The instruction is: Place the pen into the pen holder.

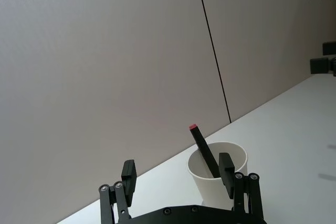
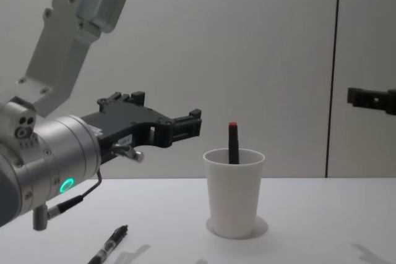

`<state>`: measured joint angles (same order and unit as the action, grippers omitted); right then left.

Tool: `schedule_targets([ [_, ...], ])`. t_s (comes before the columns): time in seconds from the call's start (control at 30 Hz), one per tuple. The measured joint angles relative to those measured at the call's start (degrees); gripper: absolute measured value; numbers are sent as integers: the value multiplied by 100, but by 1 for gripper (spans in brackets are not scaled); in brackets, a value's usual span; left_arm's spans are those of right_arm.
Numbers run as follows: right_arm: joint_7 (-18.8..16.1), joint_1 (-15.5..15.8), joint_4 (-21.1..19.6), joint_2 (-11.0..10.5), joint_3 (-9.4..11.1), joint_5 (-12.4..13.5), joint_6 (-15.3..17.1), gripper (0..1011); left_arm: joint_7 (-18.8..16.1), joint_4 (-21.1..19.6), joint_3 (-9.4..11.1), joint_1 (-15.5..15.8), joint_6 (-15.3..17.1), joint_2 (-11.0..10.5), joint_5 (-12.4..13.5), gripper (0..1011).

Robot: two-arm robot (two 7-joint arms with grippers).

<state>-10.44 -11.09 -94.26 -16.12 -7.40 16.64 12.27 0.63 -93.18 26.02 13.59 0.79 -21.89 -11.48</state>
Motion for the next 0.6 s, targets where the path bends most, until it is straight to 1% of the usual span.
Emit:
schedule_targets([
  [0.1, 44, 89, -111, -62, 43, 54, 159, 1002, 0, 0, 0, 0, 0, 0, 0, 1002],
  [0.23, 85, 175, -214, -121, 88, 114, 292, 1002, 0, 0, 0, 0, 0, 0, 0, 1002],
  [0.6, 138, 327, -394, -220, 165, 222, 488, 1002, 0, 0, 0, 0, 0, 0, 0, 1002],
])
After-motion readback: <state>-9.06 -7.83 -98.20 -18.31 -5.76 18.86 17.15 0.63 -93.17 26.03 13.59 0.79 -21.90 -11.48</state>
